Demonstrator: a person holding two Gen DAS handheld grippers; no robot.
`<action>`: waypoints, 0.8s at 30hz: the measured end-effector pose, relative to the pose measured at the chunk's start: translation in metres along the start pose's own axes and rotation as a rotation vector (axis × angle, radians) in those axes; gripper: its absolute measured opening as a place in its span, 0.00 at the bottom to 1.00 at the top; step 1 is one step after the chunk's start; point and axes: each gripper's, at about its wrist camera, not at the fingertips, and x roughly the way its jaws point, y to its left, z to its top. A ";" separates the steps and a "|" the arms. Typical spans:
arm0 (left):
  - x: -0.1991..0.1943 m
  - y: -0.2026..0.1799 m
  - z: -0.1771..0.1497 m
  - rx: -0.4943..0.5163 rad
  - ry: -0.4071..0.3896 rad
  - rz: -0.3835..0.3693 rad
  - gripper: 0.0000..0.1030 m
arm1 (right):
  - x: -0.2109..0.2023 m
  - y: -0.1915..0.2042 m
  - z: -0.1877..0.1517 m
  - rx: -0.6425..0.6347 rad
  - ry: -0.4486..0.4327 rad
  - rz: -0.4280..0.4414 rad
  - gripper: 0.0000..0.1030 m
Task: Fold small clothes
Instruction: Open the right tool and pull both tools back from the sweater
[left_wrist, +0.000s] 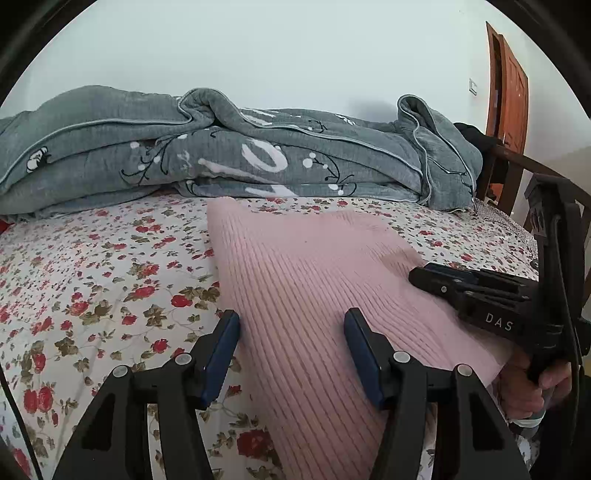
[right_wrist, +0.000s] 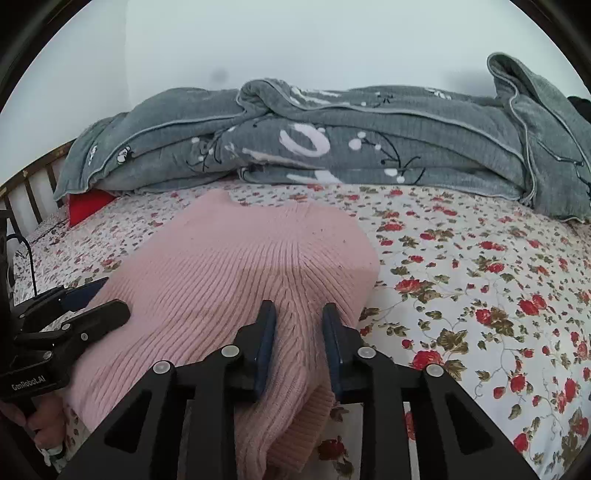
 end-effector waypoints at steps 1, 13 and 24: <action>0.000 0.000 0.000 -0.001 0.000 -0.005 0.56 | 0.000 -0.003 0.000 0.017 0.003 0.007 0.29; 0.000 0.009 0.002 -0.060 0.046 -0.058 0.68 | -0.013 -0.023 -0.008 0.125 0.016 0.028 0.57; -0.025 0.000 -0.004 -0.132 0.128 -0.023 0.68 | -0.045 0.000 -0.011 0.064 0.058 -0.075 0.57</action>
